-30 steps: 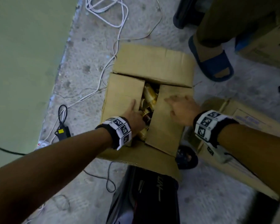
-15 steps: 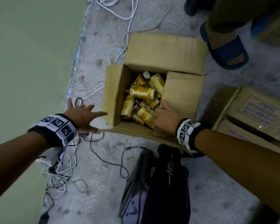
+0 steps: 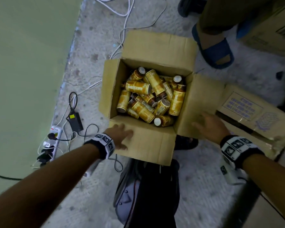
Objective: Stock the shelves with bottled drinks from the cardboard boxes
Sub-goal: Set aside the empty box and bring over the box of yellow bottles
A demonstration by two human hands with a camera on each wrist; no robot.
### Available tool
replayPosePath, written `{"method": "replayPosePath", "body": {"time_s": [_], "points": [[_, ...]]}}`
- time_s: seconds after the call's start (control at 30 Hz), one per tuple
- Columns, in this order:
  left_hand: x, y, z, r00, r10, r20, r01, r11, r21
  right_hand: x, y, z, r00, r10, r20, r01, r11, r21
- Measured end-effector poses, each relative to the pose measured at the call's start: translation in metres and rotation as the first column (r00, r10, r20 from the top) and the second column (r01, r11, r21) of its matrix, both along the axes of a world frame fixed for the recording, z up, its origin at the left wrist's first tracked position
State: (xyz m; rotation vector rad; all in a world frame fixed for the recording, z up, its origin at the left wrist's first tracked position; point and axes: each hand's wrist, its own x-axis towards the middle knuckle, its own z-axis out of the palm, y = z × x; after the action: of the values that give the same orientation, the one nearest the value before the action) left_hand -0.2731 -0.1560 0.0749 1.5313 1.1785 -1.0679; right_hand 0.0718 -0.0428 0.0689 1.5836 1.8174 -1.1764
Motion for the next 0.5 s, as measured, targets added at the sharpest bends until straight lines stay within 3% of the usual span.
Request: {"method": "replayPosePath", "body": {"time_s": [0.1,0.2,0.3,0.4,0.5], "points": [[0.026,-0.01,-0.025,0.971,0.223,-0.091,-0.201,0.958,0.205,-0.032,-0.008,-0.022,0.961,-0.273,-0.035,0.271,0.961,-0.054],[0.034,-0.017,-0.045,0.929,0.364,-0.064,-0.319,0.877,0.36,-0.057,-0.002,-0.044,0.841,-0.539,0.043,0.54,0.842,-0.022],[0.025,-0.011,-0.044,0.811,0.584,0.043,-0.505,0.659,0.557,-0.073,0.009,-0.063,0.811,-0.535,0.237,0.557,0.83,-0.034],[-0.001,0.028,-0.044,0.717,0.697,0.008,-0.437,0.44,0.784,-0.082,0.023,-0.073,0.775,-0.527,0.349,0.567,0.824,-0.014],[-0.018,0.08,-0.054,0.465,0.882,0.078,-0.673,0.295,0.678,-0.085,0.035,-0.08,0.756,-0.516,0.402,0.54,0.839,0.06]]}}
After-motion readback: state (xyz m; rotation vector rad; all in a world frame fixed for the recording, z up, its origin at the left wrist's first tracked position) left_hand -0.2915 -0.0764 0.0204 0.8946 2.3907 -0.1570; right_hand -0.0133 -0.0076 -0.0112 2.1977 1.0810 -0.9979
